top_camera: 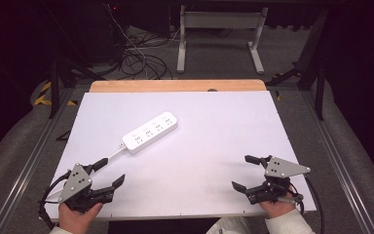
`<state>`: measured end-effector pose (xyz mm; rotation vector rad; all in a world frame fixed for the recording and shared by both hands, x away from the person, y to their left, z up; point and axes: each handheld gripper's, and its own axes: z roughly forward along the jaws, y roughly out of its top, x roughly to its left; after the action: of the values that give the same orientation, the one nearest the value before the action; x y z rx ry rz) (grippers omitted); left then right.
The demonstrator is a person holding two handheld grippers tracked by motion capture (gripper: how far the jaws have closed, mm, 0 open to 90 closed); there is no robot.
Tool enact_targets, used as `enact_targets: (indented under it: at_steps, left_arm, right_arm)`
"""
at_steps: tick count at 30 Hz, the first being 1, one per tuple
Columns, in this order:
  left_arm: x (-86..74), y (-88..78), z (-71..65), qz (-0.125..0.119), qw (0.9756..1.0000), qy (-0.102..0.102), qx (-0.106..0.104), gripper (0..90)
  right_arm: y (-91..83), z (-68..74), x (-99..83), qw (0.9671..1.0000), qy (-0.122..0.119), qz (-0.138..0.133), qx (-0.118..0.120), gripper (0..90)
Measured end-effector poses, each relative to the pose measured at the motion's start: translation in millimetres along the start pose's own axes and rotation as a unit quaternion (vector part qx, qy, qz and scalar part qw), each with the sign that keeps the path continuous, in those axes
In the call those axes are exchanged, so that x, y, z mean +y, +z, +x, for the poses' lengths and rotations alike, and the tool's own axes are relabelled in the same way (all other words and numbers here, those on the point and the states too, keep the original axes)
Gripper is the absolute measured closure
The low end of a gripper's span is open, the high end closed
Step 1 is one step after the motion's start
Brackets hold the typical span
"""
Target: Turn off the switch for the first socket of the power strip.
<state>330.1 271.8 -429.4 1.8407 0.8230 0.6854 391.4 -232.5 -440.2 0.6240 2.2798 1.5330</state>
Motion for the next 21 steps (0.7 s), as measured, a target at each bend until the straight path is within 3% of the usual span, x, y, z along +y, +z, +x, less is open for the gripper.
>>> enact_targets:
  at_steps: [6, 8, 15, 19, 21]
  left_arm:
    - [1.2, -1.2, 0.5, 0.004, 1.0, 0.008, 0.002, 27.3]
    - [1.8, -1.5, 0.7, 0.002, 0.9999, 0.011, 0.002, 27.4]
    - [4.4, -2.6, 0.5, 0.009, 0.9999, 0.004, -0.004, 30.9]
    - [6.6, -3.5, 2.5, 0.013, 0.9996, -0.008, -0.026, 34.1]
    - [7.9, -4.1, 2.6, 0.017, 0.9996, -0.006, -0.023, 36.8]
  right_arm:
    - [-0.3, -0.1, -0.1, 1.0, 0.001, 0.001, 0.001, 8.5]
    - [0.1, 2.3, 0.7, 0.9999, -0.009, 0.006, -0.003, 10.0]
    - [0.2, 2.5, 1.0, 1.0, -0.006, 0.006, 0.004, 12.0]
    - [-0.5, 2.0, 0.7, 1.0, -0.003, 0.003, 0.008, 13.1]
    - [-0.6, 2.2, 0.7, 0.9999, -0.001, 0.003, 0.01, 13.1]
